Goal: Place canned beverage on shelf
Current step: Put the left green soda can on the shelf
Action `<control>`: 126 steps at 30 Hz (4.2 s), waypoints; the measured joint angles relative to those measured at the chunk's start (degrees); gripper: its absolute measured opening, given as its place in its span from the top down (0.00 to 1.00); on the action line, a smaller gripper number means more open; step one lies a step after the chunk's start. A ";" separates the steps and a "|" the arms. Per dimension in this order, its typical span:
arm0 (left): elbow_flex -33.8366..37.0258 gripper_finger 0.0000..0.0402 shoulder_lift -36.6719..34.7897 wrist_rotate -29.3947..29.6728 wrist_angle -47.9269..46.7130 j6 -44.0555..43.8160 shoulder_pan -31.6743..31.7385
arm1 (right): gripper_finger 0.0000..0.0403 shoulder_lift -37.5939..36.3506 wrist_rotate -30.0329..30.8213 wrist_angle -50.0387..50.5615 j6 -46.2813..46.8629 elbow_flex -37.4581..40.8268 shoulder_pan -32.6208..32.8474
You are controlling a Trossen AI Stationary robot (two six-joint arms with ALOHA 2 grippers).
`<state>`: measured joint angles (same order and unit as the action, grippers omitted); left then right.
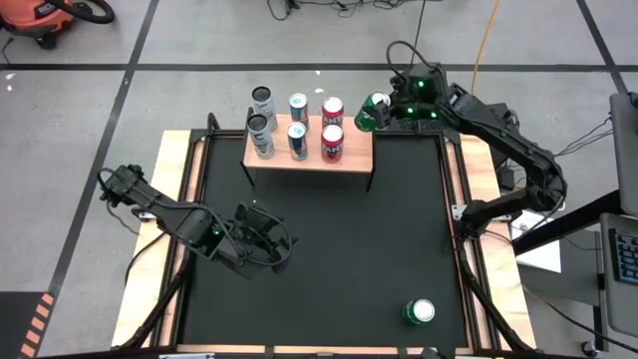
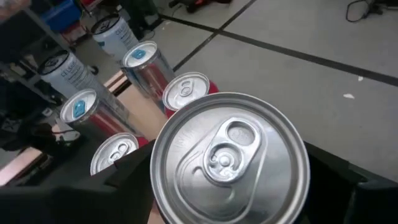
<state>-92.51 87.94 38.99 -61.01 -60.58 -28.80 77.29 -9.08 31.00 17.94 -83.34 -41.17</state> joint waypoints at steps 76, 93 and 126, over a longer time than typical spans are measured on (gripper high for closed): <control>0.00 0.26 0.00 -6.32 0.49 2.45 2.43 | 0.28 11.14 0.05 -2.07 -15.70 0.60 -0.52; 0.00 0.26 0.00 -6.30 0.50 2.45 2.43 | 0.26 12.24 -0.22 -2.70 -14.46 0.51 -0.52; 0.00 0.26 0.00 -6.30 0.48 2.43 2.43 | 0.21 12.35 1.15 -3.36 -14.54 0.69 -0.52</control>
<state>-92.51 87.94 32.69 -60.53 -58.15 -26.37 89.65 -7.92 27.64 3.40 -82.65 -41.69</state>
